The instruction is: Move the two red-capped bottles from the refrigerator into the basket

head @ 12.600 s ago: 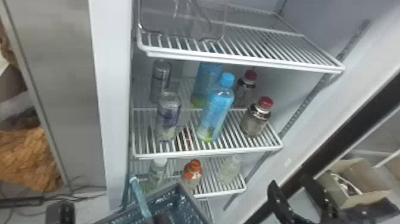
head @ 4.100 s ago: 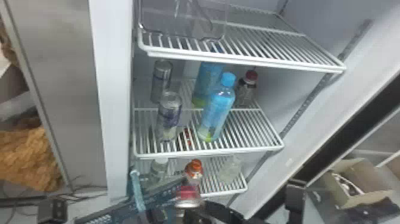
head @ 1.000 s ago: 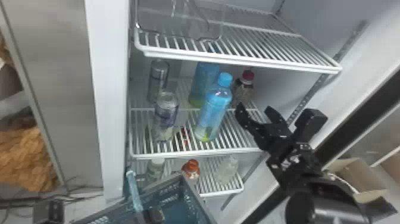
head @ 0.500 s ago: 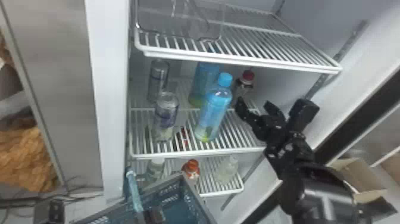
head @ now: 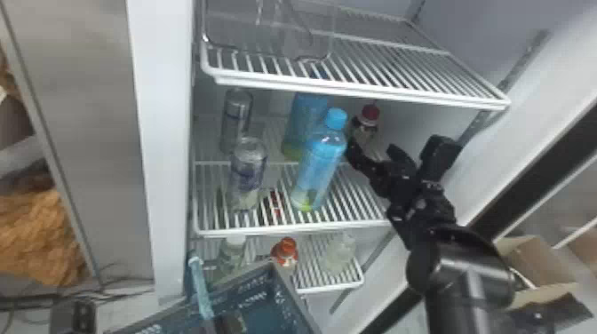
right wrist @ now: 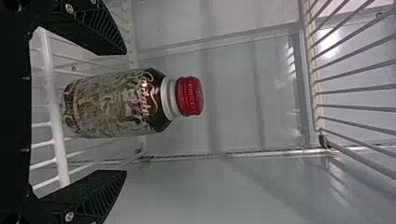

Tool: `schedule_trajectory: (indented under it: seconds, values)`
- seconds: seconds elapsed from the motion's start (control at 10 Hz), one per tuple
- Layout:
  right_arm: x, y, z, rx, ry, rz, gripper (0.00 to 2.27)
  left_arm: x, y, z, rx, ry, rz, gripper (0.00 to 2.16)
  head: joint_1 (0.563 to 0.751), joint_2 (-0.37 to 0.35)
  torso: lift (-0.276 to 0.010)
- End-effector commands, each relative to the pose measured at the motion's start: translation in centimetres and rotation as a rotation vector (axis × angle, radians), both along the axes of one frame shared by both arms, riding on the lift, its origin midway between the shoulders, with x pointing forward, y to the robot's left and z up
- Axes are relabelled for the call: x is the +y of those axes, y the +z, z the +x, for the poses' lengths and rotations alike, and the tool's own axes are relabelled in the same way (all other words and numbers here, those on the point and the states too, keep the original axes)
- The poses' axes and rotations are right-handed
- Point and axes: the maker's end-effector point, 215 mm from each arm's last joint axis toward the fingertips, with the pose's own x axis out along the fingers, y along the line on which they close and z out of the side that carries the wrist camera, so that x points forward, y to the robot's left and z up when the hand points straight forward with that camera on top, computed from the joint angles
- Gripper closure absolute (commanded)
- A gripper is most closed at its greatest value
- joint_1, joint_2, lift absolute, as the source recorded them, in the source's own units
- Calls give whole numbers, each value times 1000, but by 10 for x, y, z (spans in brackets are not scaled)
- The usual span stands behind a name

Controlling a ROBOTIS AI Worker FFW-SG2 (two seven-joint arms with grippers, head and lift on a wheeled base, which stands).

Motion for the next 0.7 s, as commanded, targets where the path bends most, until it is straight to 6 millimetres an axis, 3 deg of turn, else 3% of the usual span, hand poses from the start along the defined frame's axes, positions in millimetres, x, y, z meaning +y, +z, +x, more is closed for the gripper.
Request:
schedule_trajectory:
  seconds: [0.0, 0.6]
  values:
    - [4, -5, 9, 12, 8, 8, 101, 1, 0, 0, 0, 1, -1, 1170, 695, -350, 0]
    - [2, 5, 36, 12, 4, -2, 101, 2, 1, 1, 0, 3, -2, 1170, 695, -350, 0]
